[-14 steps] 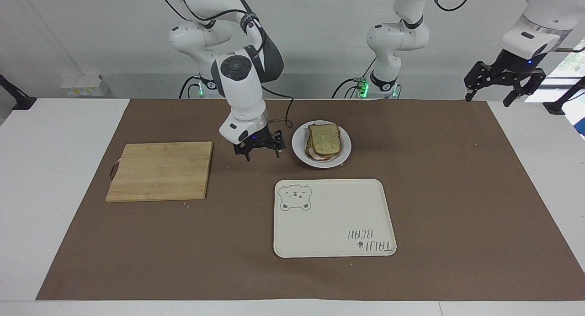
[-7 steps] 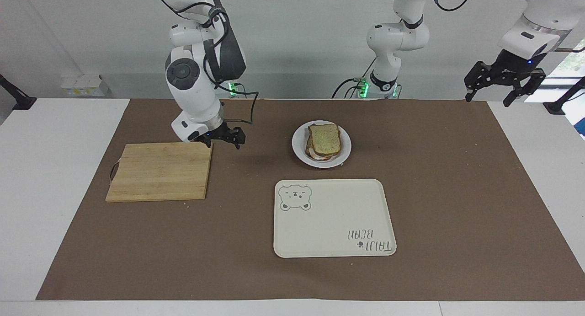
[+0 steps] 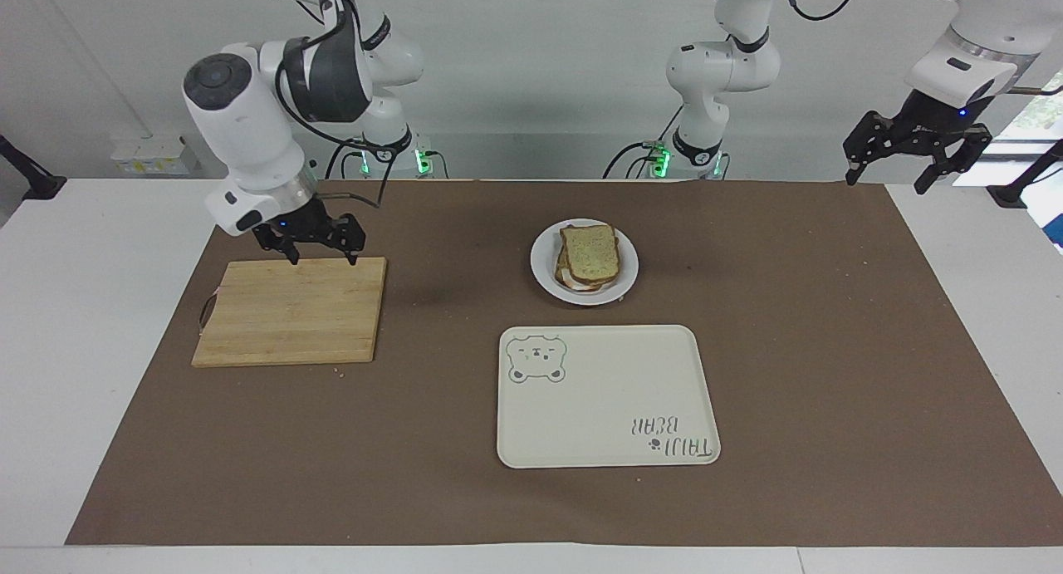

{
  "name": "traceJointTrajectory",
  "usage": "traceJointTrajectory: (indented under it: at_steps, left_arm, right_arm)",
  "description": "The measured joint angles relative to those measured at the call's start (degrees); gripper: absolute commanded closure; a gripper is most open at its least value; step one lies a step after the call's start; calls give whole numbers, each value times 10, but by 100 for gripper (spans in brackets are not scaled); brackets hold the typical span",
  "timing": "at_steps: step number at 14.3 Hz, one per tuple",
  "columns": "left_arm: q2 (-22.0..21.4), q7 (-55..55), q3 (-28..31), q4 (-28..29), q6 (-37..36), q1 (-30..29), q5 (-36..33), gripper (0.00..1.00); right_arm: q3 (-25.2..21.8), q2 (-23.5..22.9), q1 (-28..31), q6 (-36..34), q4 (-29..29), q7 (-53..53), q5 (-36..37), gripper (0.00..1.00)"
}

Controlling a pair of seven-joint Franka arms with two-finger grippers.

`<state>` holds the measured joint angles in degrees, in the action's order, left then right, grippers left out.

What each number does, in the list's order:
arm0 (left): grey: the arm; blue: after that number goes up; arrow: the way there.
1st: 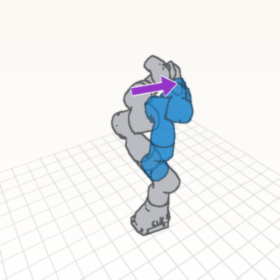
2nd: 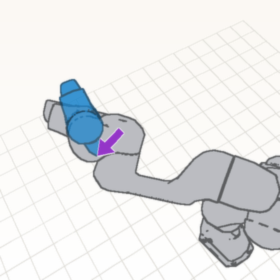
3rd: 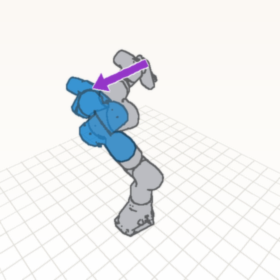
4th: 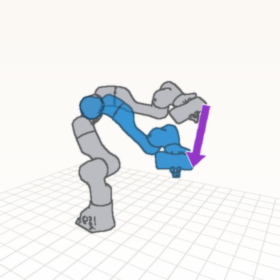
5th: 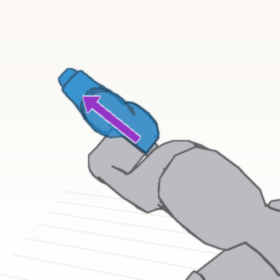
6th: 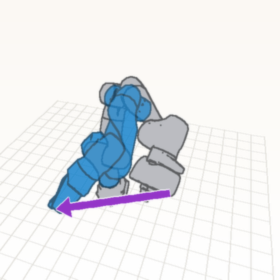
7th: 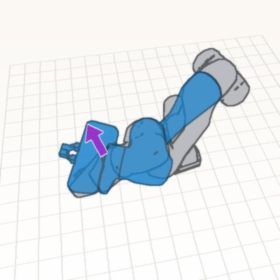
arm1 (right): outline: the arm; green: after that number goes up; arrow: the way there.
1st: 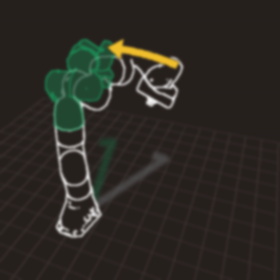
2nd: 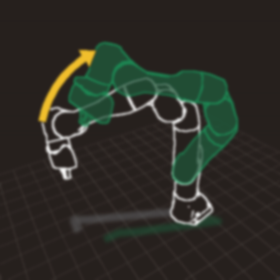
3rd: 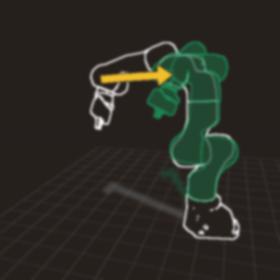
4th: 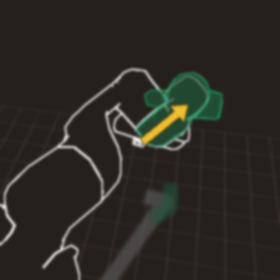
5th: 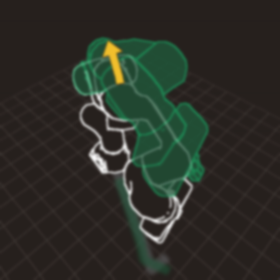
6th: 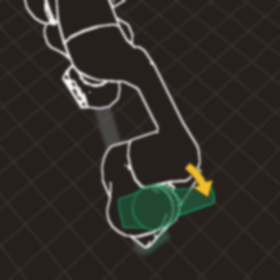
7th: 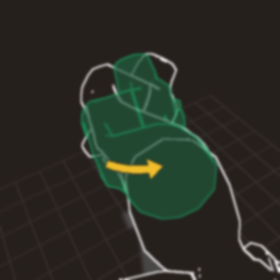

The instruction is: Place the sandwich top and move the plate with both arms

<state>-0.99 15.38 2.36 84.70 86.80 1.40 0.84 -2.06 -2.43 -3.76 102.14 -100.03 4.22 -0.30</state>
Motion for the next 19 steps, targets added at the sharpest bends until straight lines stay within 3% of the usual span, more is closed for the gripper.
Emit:
traceJointTrajectory:
  at_steps: [4,9,19]
  left_arm:
    - [0,0,0,0,0,0,0,0]
    - [0,0,0,0,0,0,0,0]
    - [0,0,0,0,0,0,0,0]
  right_arm:
    - [-1,43,12,-21,26,0,7,0]
    - [-1,55,12,-139,101,0,28,0]
    - [4,64,11,-164,105,-9,28,0]
